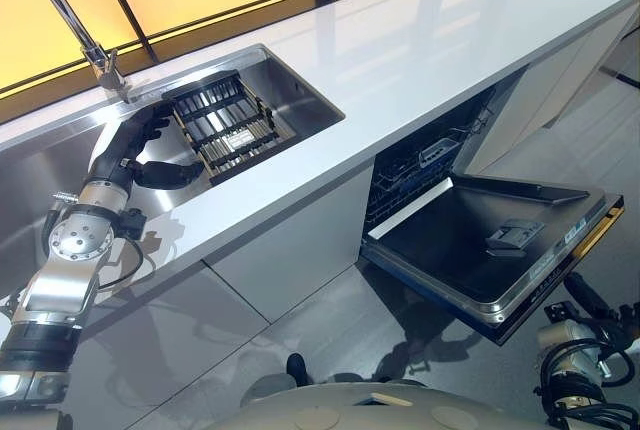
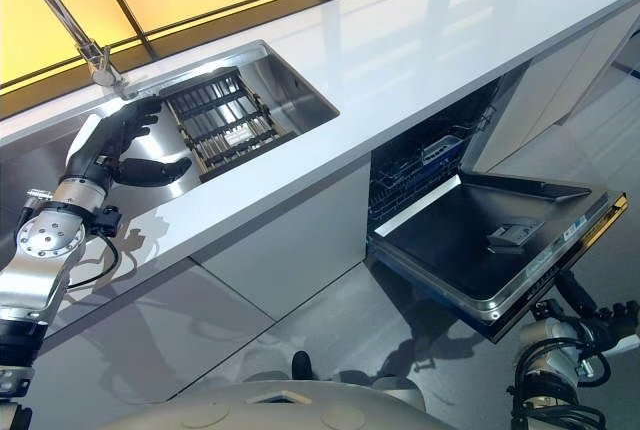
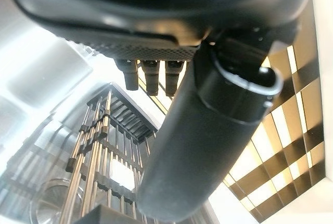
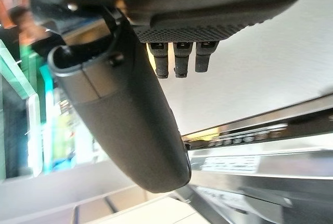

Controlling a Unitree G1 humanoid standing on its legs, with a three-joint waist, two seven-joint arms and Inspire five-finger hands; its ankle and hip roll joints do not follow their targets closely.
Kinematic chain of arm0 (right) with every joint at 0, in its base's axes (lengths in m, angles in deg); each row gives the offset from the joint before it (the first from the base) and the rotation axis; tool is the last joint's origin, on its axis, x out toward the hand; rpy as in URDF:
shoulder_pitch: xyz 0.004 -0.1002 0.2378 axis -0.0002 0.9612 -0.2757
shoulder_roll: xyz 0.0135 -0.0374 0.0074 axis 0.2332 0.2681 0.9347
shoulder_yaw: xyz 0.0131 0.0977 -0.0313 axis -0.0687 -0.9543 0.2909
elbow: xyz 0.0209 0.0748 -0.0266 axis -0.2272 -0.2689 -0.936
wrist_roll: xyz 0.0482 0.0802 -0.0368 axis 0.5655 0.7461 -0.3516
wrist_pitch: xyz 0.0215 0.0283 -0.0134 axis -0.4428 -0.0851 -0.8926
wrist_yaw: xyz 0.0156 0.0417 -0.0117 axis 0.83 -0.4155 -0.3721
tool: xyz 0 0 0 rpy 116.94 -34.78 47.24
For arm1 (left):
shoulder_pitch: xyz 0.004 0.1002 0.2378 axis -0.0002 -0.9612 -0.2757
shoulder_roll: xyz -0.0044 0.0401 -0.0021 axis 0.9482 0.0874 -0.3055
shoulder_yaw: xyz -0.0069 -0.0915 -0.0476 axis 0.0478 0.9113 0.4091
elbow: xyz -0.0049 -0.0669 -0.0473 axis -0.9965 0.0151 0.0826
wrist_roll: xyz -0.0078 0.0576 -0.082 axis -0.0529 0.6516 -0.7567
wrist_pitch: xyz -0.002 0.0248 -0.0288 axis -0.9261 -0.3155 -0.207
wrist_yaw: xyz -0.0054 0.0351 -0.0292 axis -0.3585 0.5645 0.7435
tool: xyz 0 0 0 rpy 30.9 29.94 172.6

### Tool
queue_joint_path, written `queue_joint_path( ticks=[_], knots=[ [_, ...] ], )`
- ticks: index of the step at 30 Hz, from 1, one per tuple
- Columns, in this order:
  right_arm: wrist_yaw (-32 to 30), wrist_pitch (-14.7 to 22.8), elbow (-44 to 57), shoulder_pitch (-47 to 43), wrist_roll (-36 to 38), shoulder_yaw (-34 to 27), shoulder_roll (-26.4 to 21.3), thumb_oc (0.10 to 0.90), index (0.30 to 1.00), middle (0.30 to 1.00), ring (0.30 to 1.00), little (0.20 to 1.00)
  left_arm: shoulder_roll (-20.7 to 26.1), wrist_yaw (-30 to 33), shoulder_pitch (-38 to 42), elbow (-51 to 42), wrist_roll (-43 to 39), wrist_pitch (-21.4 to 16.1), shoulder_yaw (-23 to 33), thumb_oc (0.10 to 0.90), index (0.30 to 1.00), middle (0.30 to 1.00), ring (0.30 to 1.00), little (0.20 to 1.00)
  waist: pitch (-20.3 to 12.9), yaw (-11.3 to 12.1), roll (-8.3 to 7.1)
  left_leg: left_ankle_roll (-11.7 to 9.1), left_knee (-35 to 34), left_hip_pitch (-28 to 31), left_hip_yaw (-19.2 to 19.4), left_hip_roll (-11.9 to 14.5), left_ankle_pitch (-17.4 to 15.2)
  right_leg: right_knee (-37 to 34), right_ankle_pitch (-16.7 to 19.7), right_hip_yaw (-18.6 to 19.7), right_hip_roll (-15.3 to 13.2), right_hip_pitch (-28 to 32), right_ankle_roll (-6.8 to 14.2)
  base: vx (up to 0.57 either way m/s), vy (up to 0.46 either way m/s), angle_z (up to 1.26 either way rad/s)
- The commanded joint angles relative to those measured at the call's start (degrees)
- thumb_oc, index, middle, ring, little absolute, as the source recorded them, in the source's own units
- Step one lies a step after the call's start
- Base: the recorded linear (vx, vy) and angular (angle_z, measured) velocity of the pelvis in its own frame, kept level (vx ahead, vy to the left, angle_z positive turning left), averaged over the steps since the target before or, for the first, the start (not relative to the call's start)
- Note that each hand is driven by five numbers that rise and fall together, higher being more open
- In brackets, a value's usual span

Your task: Pick up plates and place into dishwasher.

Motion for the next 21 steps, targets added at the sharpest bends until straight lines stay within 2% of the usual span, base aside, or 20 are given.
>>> queue_joint_path(
  ticks=[1, 5, 10, 14, 19, 21],
  knots=[
    [7.1, 6.9, 1.0, -5.6, 6.6, -2.1, -6.1, 0.8, 0.9, 0.9, 0.9, 0.9, 5.0, 4.5, 11.2, 1.1, -3.4, -5.8, 3.0, 0.8, 0.9, 0.9, 0.9, 0.9, 2.0, 0.8, 1.77, 0.8, 8.4, -1.8, -1.3, -2.9, -10.0, 9.3, -0.9, -4.0, 1.3, -8.9, -0.4, -0.1, -0.023, 0.01],
    [10.0, 5.9, -0.9, -8.5, 10.6, -1.9, -8.8, 0.8, 0.9, 0.9, 0.9, 0.9, 5.4, 8.3, 14.2, 2.0, -5.4, -8.3, 3.1, 0.8, 0.9, 0.9, 0.9, 0.9, 6.7, 0.6, 3.46, 0.5, 14.3, -7.2, -2.4, -3.4, -10.7, 13.2, -2.1, -4.2, 0.3, -13.2, -1.8, -0.16, 0.01, 0.0],
    [14.4, 5.4, -5.0, -12.1, 16.2, -1.8, -11.3, 0.8, 0.9, 0.9, 0.9, 0.9, 7.1, 11.0, 16.8, 3.3, -8.0, -10.9, 4.0, 0.8, 0.9, 0.9, 0.9, 0.9, 11.1, 0.7, 4.86, 0.4, 22.2, -14.5, -3.4, -3.4, -12.2, 18.6, -3.4, -4.1, -0.5, -19.4, -3.6, -0.15, 0.002, -0.04],
    [19.7, 5.1, -5.0, -14.2, 20.1, -0.1, -11.4, 0.8, 0.9, 0.9, 0.9, 0.9, 7.9, 12.5, 17.6, 3.2, -10.0, -12.1, 4.8, 0.8, 0.9, 0.9, 0.9, 0.9, 14.3, 0.9, 6.17, 0.4, 27.1, -19.7, -3.8, -3.7, -13.0, 24.0, -4.7, -3.8, -0.9, -24.6, -4.7, -0.09, 0.012, -0.06],
    [27.4, 3.6, -3.4, -16.2, 22.9, 2.2, -10.5, 0.8, 0.9, 0.9, 0.9, 0.9, 7.5, 13.7, 17.8, 1.5, -10.0, -12.6, 5.9, 0.8, 0.9, 0.9, 0.9, 0.9, 17.1, 1.2, 6.71, 0.7, 31.1, -25.3, -3.9, -4.4, -12.9, 29.0, -5.4, -3.5, -1.1, -30.7, -5.4, -0.09, 0.01, -0.11],
    [30.9, 2.6, -2.4, -17.2, 23.5, 3.4, -10.1, 0.8, 0.9, 0.9, 0.9, 0.9, 7.0, 13.7, 18.3, 0.5, -9.5, -11.7, 6.1, 0.8, 0.9, 0.9, 0.9, 0.9, 18.4, 1.2, 6.93, 0.8, 32.4, -27.2, -4.0, -4.7, -12.3, 30.8, -5.8, -3.1, -0.9, -32.8, -5.8, -0.05, 0.039, -0.09]
  ],
)
